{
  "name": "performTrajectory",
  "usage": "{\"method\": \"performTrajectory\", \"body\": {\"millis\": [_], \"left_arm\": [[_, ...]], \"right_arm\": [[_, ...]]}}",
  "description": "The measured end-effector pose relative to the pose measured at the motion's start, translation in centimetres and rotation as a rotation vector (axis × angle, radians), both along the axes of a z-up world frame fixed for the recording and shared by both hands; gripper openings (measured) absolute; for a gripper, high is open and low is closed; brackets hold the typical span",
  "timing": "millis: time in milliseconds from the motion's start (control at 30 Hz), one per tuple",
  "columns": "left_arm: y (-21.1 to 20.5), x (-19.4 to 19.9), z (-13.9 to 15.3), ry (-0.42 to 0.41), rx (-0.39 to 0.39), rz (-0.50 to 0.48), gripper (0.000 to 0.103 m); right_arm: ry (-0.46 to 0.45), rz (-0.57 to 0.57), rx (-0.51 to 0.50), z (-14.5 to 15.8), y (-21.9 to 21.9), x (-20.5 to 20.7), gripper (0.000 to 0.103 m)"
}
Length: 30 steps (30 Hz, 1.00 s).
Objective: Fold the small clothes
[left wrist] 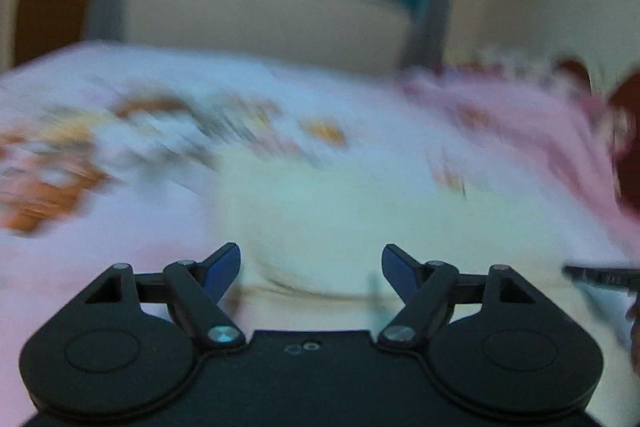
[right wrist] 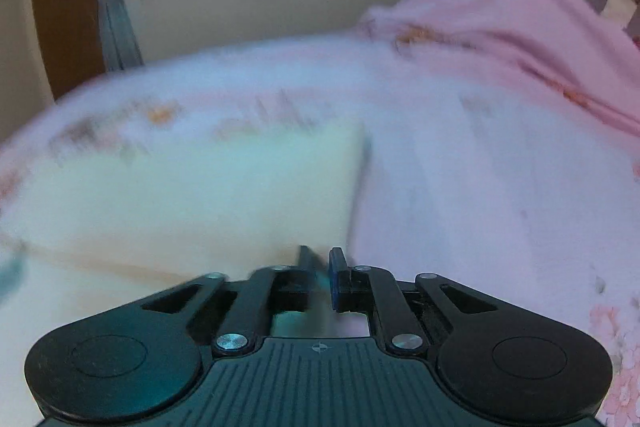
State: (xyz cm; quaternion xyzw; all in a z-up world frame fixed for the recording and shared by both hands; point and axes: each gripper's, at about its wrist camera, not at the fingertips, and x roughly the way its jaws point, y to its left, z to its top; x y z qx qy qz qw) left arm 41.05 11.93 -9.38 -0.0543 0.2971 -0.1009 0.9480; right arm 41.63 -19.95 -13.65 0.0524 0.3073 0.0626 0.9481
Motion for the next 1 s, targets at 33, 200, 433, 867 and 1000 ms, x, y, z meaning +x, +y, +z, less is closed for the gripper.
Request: {"method": "performTrajectory", "body": {"millis": [33, 200, 433, 867, 1000], "left_arm": [[-1.2, 1.3, -0.6, 0.040, 0.080, 0.004, 0.076], [-1.3, 4.2, 2.4, -0.101, 0.113, 0.031, 0.077], [-0.6, 8.2, -0.9, 0.066, 0.162, 0.059, 0.080], [5.0, -17.9, 1.0, 0.182, 0.149, -0.142, 0.079], [6.6, -24.2, 1.4, 0.203, 0.022, -0.141, 0.076]], "right_arm": [[-0.020, 0.012, -0.013, 0.3, 0.0, 0.0, 0.009], [-0.151, 0.009, 0.022, 3.3, -0.8, 3.0, 0.009], [0.057, -0.026, -0.020, 0.5, -1.1, 10.3, 0.009], [0.091, 0.077, 0.297, 1.7, -6.8, -19.0, 0.070], [0.171, 0.100, 0.394, 1.4, -6.6, -27.0, 0.043]]}}
